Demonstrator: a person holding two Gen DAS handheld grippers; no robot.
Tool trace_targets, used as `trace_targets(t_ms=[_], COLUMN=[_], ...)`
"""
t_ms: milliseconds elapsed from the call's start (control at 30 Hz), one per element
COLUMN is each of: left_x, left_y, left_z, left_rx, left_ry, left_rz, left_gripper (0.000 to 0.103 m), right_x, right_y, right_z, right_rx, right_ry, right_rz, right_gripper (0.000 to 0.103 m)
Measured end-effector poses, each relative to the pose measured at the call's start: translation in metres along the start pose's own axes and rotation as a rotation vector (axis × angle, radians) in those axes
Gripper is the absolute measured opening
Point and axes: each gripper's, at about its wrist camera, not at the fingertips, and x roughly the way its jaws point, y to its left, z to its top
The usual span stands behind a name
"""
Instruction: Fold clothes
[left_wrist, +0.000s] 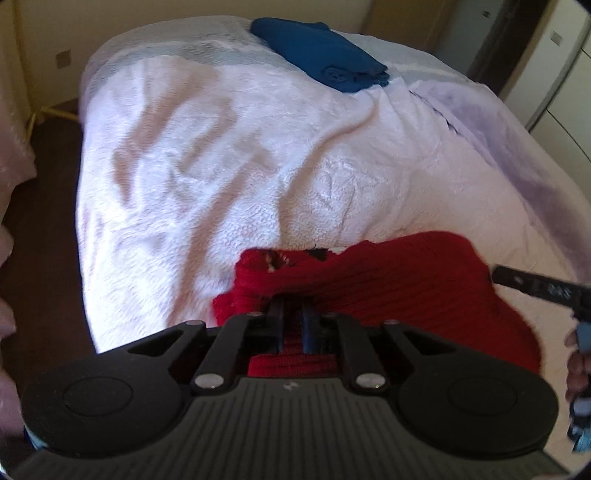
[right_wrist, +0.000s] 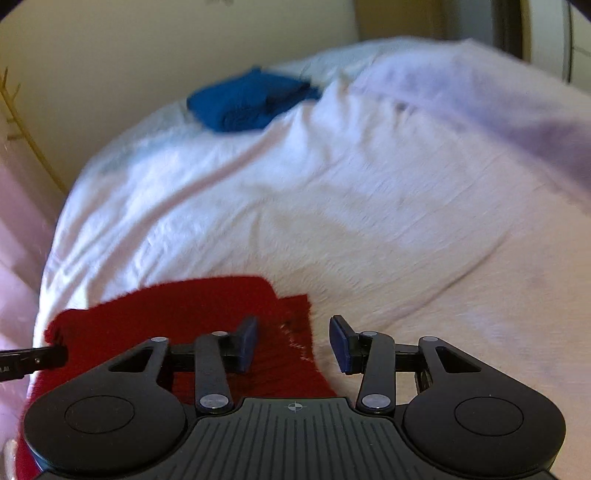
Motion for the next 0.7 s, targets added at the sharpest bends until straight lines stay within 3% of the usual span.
trace_targets(t_ms=[133,233,333,433,600,700], left_x=[-0.046,-0.058,-0.036,-0.010,-0.009,-0.024], left_y=[-0.024,-0.047,-0.062,-0.058,-0.065,-0.070], left_z=[-0.021,-0.048,-0.065,-0.072,-0.069,-0.062], left_rx=[0.002,0.027,0.088,0.074,0.066,0.042], left_ry=[-0.001,0.025,0.041,0.101,0.115,0.131], left_rz=[-0.063,-0.141,-0.055,-0.047,-0.009,0.040], left_gripper=[0.012,0.014,0.018,0.020,0.020,0.021], right_x=[-0.068,-0.091,-0.072,-0.036,-0.017,-0.026], right_y=[0.006,0.022,0.040,0.050,0.059,0.056], right_z=[-0.018,-0.039,-0.058,-0.071,-0.066,-0.059], right_rx=[0.055,0.038,-0.020,-0.096,-0.182,-0.162], right_ry=[-0.017,-0.003,0.048,0.126,0.190,0.195], right_rz=[0.032,0.072,0.070,0.018,-0.033,-0.016], right_gripper=[0.042,0.042,0.042,0.041,0.039,0.040])
